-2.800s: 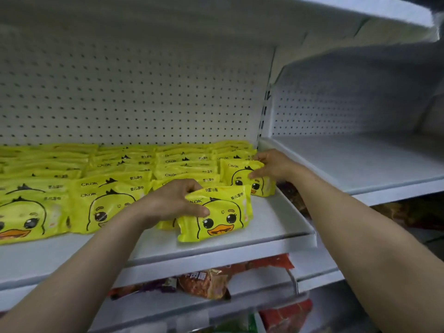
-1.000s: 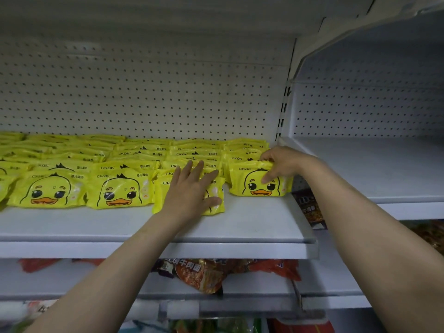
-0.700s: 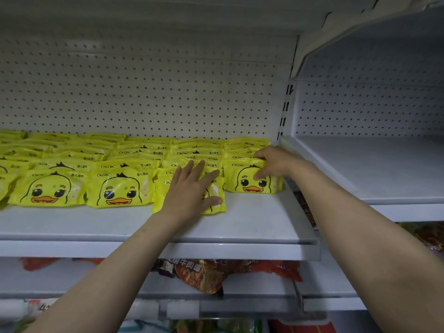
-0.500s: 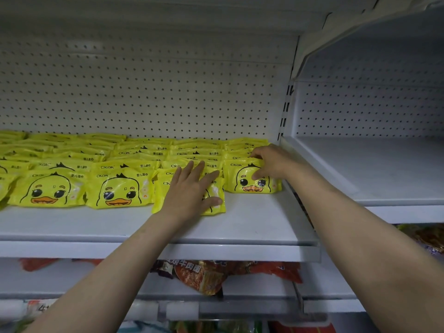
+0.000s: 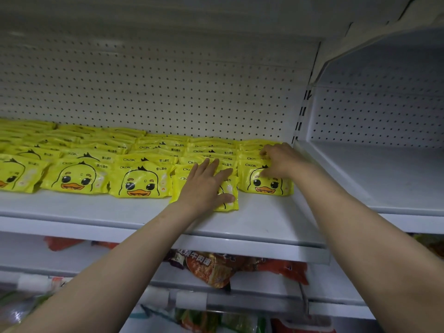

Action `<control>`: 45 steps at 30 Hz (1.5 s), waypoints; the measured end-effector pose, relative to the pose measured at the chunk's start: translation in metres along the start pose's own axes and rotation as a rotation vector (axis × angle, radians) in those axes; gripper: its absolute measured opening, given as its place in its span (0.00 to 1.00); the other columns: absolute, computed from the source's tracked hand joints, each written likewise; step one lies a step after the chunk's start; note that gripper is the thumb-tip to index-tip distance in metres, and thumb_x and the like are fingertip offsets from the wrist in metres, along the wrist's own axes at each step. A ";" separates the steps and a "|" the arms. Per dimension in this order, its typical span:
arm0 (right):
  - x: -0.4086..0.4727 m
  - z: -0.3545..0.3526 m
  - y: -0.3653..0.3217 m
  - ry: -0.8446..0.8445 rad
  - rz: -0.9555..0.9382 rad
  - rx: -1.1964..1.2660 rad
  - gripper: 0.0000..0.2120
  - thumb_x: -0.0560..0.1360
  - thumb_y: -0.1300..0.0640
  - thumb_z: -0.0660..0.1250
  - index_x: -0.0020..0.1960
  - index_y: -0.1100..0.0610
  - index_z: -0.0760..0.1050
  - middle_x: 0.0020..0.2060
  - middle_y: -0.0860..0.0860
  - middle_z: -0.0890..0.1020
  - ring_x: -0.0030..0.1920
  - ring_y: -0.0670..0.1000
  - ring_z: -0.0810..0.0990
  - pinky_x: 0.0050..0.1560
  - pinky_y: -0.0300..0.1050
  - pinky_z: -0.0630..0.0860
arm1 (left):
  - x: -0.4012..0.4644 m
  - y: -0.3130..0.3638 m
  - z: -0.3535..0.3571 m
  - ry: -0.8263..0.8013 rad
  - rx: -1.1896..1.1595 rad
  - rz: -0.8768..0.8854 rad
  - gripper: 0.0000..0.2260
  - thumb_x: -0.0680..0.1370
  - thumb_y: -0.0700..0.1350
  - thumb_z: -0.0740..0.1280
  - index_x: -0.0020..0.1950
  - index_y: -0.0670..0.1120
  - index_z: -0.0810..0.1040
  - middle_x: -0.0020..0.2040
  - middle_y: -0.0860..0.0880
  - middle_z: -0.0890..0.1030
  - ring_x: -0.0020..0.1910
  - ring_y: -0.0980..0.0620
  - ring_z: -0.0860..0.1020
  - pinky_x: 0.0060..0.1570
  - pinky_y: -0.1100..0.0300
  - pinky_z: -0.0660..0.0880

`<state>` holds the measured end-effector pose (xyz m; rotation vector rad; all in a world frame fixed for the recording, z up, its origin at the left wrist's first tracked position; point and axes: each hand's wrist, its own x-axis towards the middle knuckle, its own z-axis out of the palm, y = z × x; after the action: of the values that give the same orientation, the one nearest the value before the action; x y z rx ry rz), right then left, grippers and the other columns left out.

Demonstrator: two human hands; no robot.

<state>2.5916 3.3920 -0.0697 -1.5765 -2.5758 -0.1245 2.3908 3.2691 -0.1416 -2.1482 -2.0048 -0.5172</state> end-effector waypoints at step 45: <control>-0.125 -0.019 -0.893 0.234 -0.961 0.382 0.26 0.76 0.41 0.66 0.72 0.46 0.68 0.70 0.48 0.72 0.70 0.53 0.66 0.65 0.50 0.68 | -0.564 -0.565 -0.329 0.324 0.380 -0.762 0.24 0.76 0.57 0.67 0.69 0.49 0.73 0.67 0.44 0.74 0.64 0.40 0.72 0.61 0.46 0.72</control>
<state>1.8537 2.8738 -0.0763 -0.1219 -2.6890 0.0940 1.7612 2.6795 -0.1023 -0.9744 -2.4174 -0.4742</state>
